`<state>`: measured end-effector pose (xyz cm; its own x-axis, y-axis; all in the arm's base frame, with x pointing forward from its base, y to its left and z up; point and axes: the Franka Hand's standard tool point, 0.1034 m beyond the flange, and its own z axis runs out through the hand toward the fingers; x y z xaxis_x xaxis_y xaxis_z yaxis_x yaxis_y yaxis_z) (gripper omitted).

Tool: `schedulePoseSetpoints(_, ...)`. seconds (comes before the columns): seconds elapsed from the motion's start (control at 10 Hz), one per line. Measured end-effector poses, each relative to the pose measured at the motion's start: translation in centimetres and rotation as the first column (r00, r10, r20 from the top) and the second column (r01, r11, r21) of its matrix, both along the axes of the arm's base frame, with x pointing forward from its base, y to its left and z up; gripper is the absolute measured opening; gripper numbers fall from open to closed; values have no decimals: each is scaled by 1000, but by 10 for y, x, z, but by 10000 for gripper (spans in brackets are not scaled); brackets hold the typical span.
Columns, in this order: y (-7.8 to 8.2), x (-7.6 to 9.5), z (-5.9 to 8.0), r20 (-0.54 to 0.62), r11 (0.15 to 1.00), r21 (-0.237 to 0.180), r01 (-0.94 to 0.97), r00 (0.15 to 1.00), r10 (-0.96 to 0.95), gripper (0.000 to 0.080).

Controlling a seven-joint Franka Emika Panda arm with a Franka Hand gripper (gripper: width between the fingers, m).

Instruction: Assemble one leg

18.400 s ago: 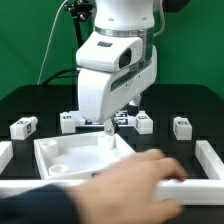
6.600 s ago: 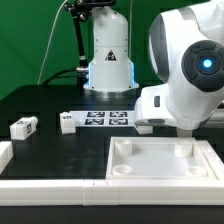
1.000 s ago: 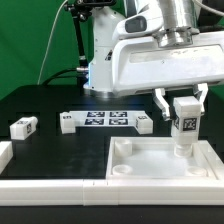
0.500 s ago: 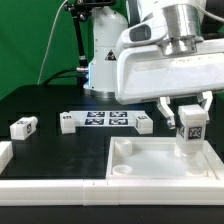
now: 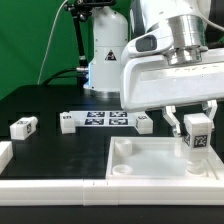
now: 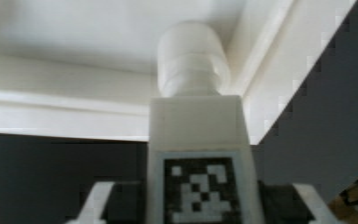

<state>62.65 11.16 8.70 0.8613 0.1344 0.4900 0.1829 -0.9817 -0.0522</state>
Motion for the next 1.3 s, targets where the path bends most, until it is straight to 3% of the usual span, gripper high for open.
schedulePoseSetpoints(0.3, 1, 1, -2, 20, 1000, -1, -2, 1000, 2, 291)
schedulePoseSetpoints(0.6, -2, -2, -13, 13, 1000, -3, 2, 1000, -2, 291)
schedulePoseSetpoints(1.1, 0, -3, -13, 20, 1000, -4, 1, 1000, -1, 291)
schedulePoseSetpoints(1.2, -1, -3, -13, 20, 1000, -4, 1, 1000, -1, 361)
schedulePoseSetpoints(1.3, -1, -3, -13, 20, 1000, -4, 1, 1000, -1, 499)
